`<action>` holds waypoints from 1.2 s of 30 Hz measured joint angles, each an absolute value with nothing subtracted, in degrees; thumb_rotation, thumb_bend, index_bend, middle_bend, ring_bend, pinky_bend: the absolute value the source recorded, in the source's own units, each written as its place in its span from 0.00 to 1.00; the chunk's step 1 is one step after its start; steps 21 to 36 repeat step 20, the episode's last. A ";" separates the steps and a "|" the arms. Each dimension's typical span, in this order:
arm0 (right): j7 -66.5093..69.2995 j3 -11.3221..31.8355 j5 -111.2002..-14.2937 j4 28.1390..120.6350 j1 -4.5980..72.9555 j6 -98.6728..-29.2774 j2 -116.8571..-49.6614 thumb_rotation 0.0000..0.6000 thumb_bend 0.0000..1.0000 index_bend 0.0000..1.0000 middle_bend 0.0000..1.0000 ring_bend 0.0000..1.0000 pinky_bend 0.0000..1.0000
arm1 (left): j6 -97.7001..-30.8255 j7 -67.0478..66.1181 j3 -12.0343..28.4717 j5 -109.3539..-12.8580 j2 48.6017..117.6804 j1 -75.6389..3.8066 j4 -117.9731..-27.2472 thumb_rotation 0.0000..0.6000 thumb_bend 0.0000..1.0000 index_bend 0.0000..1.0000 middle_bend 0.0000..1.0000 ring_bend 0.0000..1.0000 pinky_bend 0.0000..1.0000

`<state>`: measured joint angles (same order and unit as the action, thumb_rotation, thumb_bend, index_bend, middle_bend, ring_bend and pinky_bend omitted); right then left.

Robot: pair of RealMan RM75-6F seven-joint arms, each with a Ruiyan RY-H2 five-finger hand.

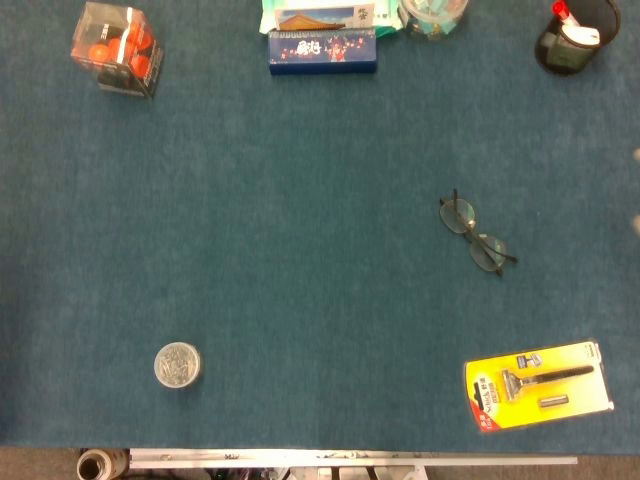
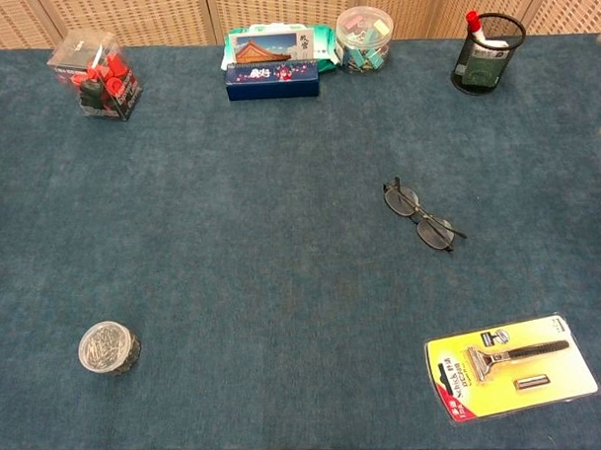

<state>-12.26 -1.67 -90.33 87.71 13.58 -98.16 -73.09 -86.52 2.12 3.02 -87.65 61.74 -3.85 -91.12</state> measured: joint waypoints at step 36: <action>1.55 3.24 -78.99 82.19 2.70 -98.57 -71.74 1.00 0.05 0.34 0.36 0.28 0.44 | -80.28 -0.20 3.35 -85.15 62.98 -7.79 -90.83 1.00 0.21 0.54 0.47 0.52 0.62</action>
